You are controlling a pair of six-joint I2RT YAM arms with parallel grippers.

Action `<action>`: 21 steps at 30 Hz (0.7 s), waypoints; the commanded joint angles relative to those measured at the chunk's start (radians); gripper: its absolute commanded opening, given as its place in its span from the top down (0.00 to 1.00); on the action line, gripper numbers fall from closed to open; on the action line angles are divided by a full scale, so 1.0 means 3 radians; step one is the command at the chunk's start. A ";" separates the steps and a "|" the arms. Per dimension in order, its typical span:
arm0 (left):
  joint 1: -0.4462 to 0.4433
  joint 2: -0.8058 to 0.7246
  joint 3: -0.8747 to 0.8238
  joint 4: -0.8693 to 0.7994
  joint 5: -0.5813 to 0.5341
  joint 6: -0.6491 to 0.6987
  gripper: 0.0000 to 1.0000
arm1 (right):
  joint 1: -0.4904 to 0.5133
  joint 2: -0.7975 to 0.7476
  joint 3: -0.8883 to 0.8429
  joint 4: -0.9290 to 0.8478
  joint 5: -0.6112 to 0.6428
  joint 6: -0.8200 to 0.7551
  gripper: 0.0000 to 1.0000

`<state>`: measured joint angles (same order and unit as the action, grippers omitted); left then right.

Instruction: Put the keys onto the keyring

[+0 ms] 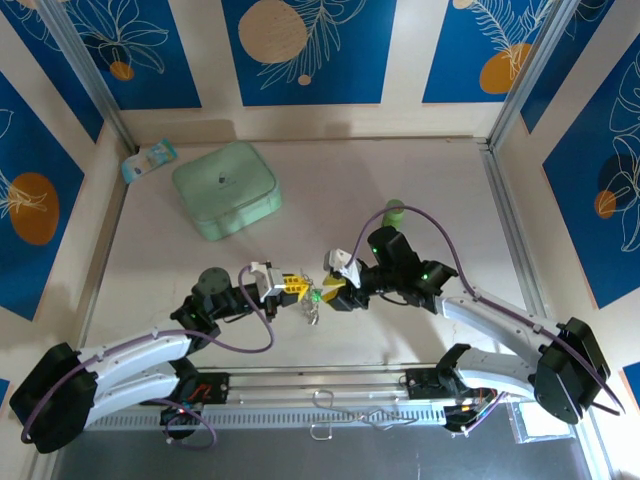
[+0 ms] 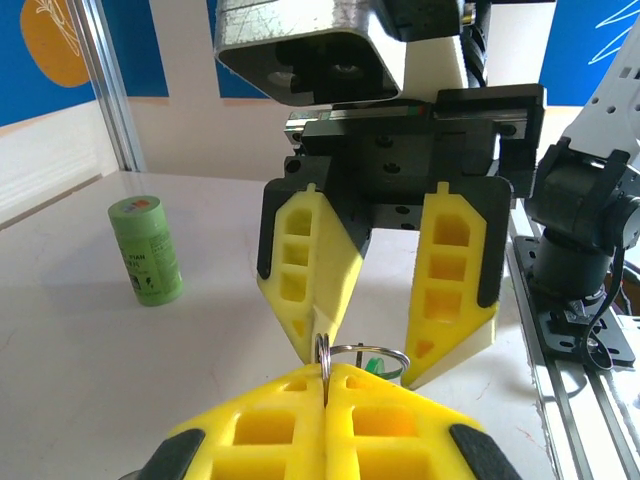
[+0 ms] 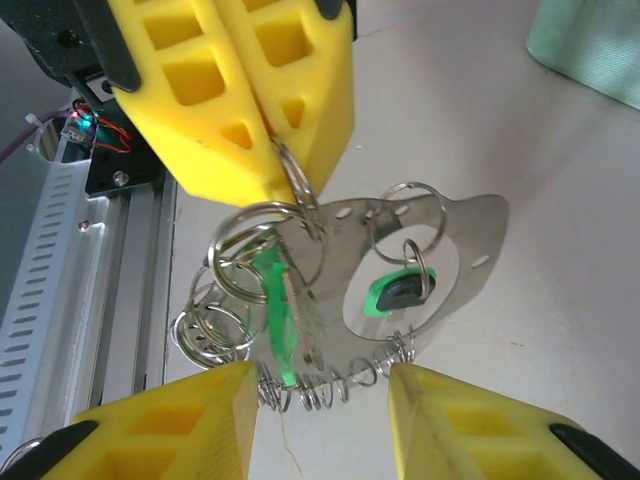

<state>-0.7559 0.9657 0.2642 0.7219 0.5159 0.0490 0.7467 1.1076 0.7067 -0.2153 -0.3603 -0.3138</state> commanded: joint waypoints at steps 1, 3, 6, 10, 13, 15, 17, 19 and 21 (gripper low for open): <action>-0.0001 0.0020 0.0003 0.0247 0.0086 -0.0071 1.00 | 0.0051 0.0032 0.0077 0.0037 -0.0104 -0.0061 0.61; 0.0000 0.0022 0.0004 0.0247 0.0091 -0.0071 1.00 | 0.0057 0.0059 0.0086 0.0053 -0.0113 -0.0063 0.63; 0.0000 0.0018 0.0009 0.0252 0.0101 -0.0071 1.00 | 0.0057 0.0091 0.0115 0.0053 -0.0150 -0.0079 0.70; 0.0002 0.0028 0.0005 0.0297 0.0111 -0.0085 1.00 | 0.0057 0.0139 0.0162 -0.0009 -0.0169 -0.0129 0.83; -0.0001 0.0043 0.0009 0.0342 0.0111 -0.0091 1.00 | 0.0057 0.0170 0.0204 -0.0100 -0.0151 -0.0208 0.93; -0.0001 0.0059 0.0009 0.0390 0.0120 -0.0092 1.00 | 0.0062 0.0214 0.0245 -0.0194 -0.0154 -0.0259 0.98; -0.0001 0.0070 0.0004 0.0464 0.0131 -0.0066 1.00 | 0.0081 0.0272 0.0270 -0.0284 -0.0153 -0.0310 0.99; -0.0001 0.0066 -0.0037 0.0625 0.0104 -0.0046 1.00 | 0.0088 0.0328 0.0259 -0.0325 -0.0145 -0.0341 1.00; 0.0002 0.0051 -0.0049 0.0730 0.0061 -0.0020 1.00 | 0.0088 0.0364 0.0256 -0.0347 -0.0140 -0.0340 0.99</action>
<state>-0.7559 0.9905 0.2512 0.8013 0.5228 0.0322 0.7658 1.1961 0.7639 -0.2558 -0.3855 -0.3904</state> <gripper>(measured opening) 0.056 0.063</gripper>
